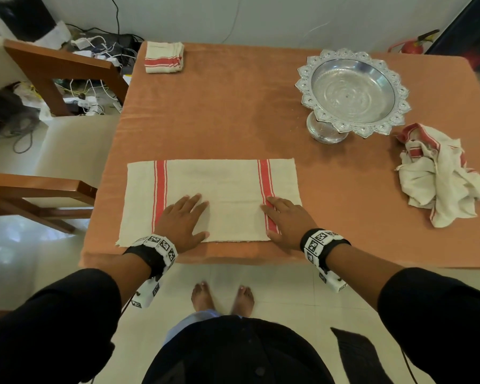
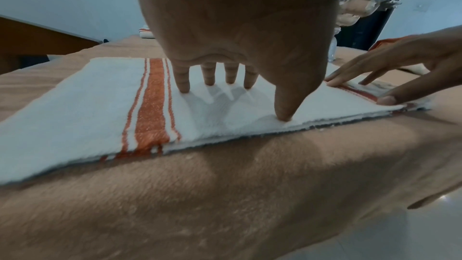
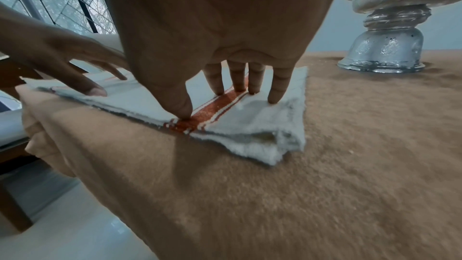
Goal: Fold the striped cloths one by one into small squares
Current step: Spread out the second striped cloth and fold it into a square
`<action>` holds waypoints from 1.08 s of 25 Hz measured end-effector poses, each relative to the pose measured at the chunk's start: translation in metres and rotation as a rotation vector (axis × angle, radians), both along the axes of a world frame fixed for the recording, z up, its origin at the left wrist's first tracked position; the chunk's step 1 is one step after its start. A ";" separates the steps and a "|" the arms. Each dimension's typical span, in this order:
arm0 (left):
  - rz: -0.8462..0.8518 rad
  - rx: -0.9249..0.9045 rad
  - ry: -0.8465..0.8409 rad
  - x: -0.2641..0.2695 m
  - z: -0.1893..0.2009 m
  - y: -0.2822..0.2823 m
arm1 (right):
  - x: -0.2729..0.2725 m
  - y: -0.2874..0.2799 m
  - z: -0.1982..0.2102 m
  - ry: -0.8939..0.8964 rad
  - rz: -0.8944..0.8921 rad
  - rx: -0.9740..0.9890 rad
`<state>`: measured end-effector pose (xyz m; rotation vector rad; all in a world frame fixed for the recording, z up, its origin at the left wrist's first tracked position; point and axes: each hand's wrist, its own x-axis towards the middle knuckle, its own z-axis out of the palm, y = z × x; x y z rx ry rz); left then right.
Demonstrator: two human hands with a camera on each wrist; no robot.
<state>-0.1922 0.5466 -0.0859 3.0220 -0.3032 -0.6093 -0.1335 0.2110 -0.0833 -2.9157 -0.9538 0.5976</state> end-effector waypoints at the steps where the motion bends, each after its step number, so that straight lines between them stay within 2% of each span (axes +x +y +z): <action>1: 0.011 0.001 -0.005 0.003 0.004 -0.003 | 0.002 0.004 0.004 0.004 0.002 -0.012; 8: -0.011 -0.099 -0.130 0.057 0.024 -0.035 | 0.046 0.060 0.023 -0.049 -0.002 0.050; 15: -0.026 -0.023 0.010 0.107 0.010 -0.054 | 0.081 0.120 0.009 0.000 -0.097 0.037; 20: -0.001 -0.035 0.028 0.104 -0.006 -0.034 | 0.083 0.103 -0.006 0.019 -0.146 0.011; 27: 0.097 -0.095 0.004 0.100 -0.014 -0.008 | 0.089 0.051 -0.014 0.017 -0.321 0.055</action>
